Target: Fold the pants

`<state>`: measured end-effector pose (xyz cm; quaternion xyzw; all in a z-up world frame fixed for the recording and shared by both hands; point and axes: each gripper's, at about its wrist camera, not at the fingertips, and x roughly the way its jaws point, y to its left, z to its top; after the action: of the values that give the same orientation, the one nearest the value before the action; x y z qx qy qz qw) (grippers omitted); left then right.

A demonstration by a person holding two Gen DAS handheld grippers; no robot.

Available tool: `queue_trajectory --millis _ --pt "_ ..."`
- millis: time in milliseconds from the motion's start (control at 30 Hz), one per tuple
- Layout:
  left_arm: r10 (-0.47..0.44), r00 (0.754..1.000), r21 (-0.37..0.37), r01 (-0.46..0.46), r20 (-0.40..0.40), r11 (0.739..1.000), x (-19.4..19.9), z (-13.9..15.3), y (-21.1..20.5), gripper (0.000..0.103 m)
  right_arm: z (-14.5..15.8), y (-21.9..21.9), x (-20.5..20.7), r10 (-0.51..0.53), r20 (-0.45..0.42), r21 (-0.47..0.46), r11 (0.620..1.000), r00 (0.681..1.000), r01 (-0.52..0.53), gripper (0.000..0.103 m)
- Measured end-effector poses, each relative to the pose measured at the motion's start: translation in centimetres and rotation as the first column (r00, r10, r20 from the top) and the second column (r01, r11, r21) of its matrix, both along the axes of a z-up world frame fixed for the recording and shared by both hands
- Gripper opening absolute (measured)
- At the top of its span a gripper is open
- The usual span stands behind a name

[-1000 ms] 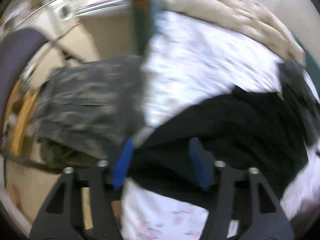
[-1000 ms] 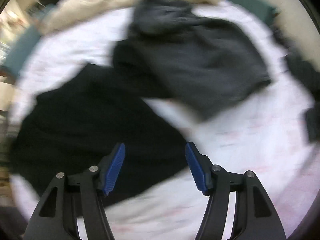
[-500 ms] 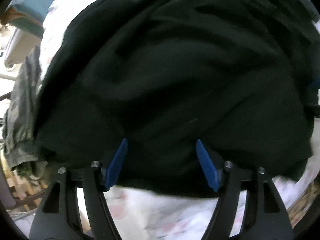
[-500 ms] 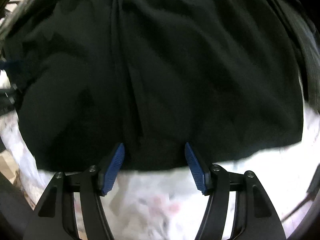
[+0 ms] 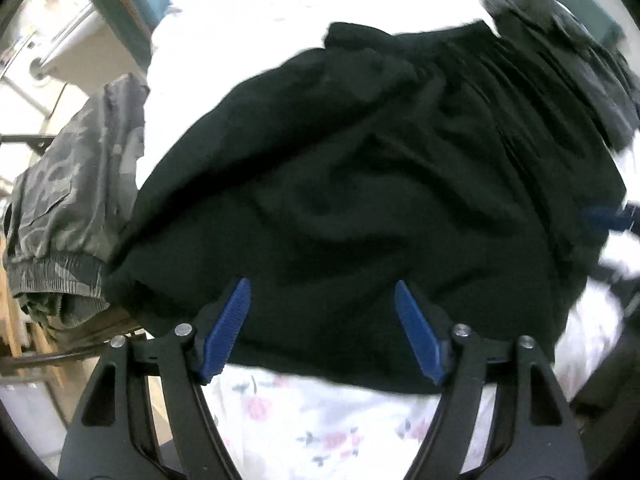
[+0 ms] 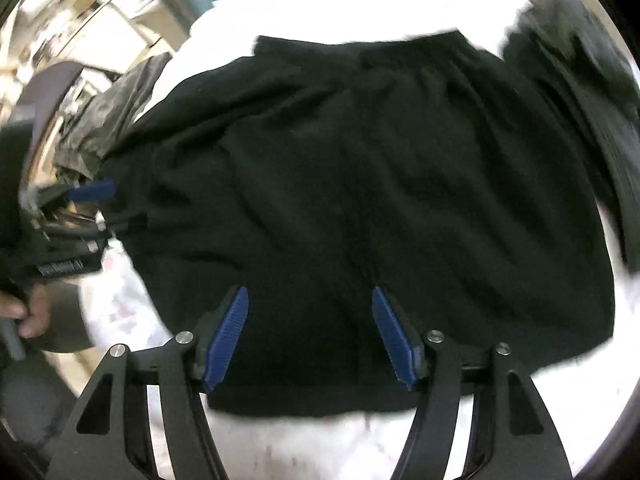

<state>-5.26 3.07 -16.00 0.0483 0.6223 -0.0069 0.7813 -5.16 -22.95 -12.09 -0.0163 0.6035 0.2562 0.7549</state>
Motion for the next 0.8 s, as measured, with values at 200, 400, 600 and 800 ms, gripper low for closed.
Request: queue_trajectory --millis 200,400,600,800 --pt "0.142 0.989 -0.066 -0.14 0.035 0.988 1.6 1.3 3.9 0.072 -4.8 4.1 -4.6 0.29 -0.102 -0.129 0.945 0.952 -0.302 0.069" --pt "0.1 0.99 -0.02 -0.099 0.1 0.995 4.3 3.7 5.1 0.072 0.7 2.2 -4.9 0.372 -0.187 0.035 0.928 0.909 -0.372 0.067" --pt "0.069 0.991 -0.062 -0.063 0.117 0.996 13.0 3.8 4.7 0.072 5.7 -8.7 9.2 -0.057 0.012 0.054 0.997 0.998 0.057 0.067" --pt "-0.083 0.996 -0.074 0.084 0.022 0.994 19.6 -1.1 0.8 0.063 4.0 -14.3 22.1 -0.235 0.042 0.037 0.972 0.971 0.233 0.067"
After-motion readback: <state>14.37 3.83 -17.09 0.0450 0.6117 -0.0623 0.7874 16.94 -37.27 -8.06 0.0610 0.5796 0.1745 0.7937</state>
